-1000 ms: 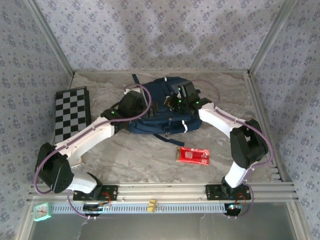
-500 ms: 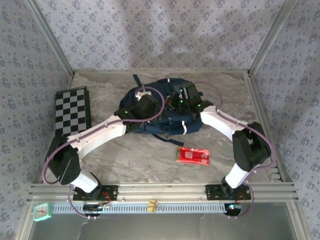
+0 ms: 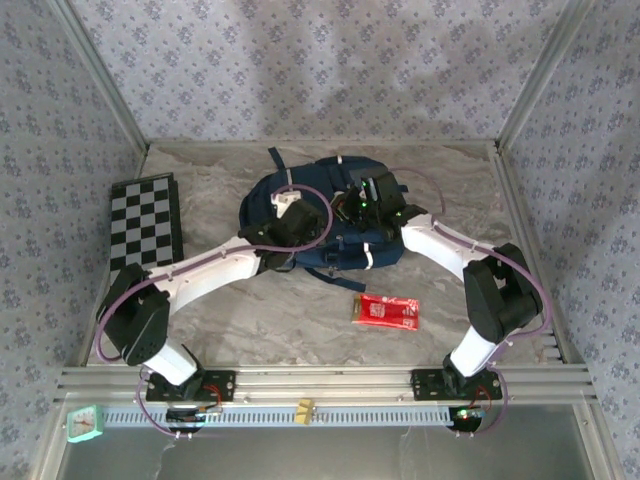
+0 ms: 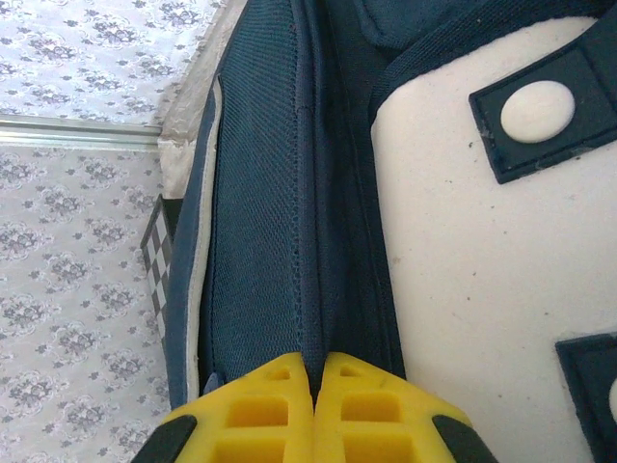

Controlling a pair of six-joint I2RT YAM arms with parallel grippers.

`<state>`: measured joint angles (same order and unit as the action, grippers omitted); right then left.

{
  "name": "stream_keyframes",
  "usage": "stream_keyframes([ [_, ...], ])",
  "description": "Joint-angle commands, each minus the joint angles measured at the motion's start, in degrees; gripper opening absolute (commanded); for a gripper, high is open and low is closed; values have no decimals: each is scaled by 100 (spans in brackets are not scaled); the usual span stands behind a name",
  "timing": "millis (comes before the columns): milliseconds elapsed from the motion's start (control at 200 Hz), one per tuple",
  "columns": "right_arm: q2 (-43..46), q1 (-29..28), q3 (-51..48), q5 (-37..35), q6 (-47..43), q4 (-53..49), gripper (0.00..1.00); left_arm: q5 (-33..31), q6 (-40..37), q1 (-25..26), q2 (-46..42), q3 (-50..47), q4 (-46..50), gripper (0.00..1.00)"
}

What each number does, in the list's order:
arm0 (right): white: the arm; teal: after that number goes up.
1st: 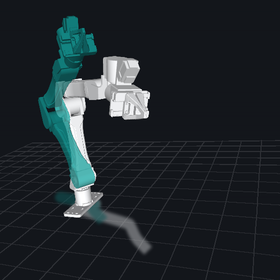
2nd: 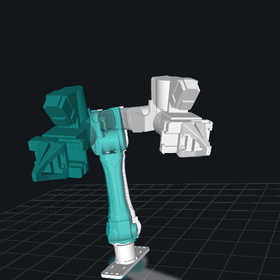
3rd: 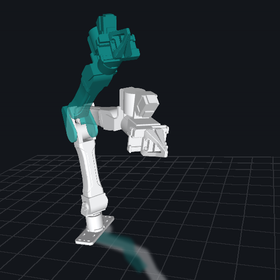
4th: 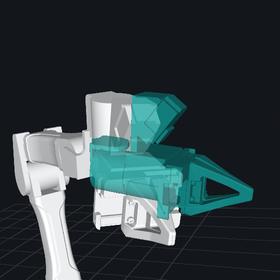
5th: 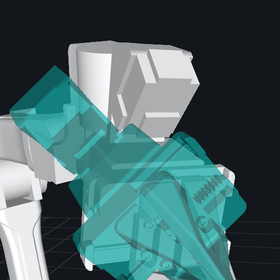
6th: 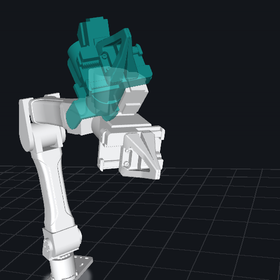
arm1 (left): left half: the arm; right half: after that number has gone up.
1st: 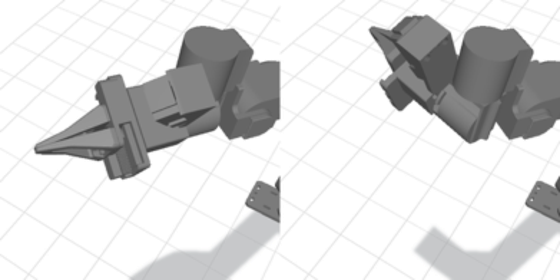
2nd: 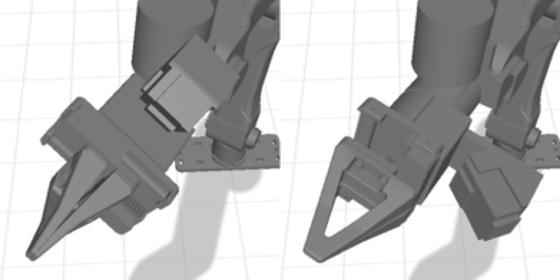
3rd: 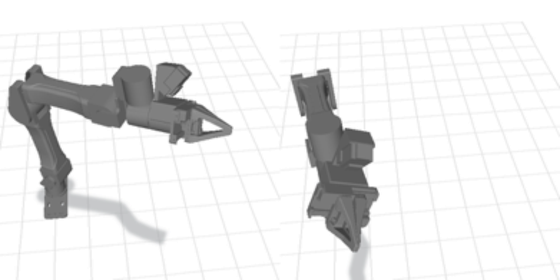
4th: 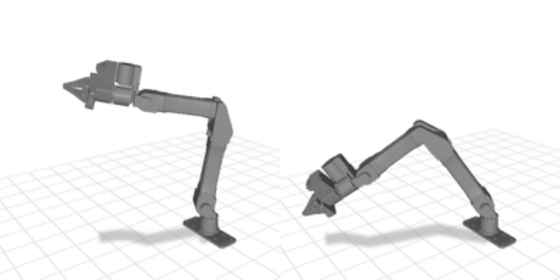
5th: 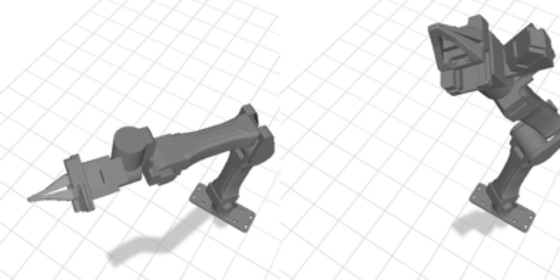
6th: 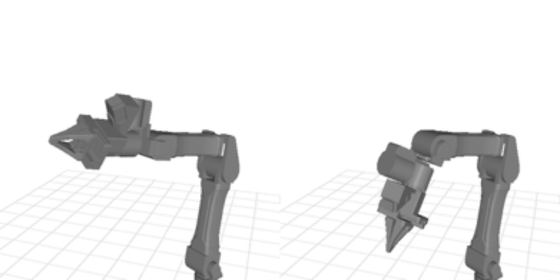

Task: Pack the student bag
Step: Unzip the student bag at the top-center of the table.

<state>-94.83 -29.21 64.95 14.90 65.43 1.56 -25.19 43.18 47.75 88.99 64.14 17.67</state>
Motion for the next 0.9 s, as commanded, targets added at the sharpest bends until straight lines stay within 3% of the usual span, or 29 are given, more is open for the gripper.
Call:
stream_keyframes([
  [0,197,82,151,53,129,616,0,-252,158,1,-97,-64,-69,100],
  [340,293,84,70,76,73,573,0,-930,785,-208,534,713,699,99],
  [655,294,188,182,148,-164,393,0,-232,308,-612,-491,-169,448,66],
  [830,179,137,285,215,-176,383,0,157,-171,-685,-602,-202,432,45],
  [895,157,118,290,216,-175,387,0,238,-277,-688,-556,-155,431,41],
])
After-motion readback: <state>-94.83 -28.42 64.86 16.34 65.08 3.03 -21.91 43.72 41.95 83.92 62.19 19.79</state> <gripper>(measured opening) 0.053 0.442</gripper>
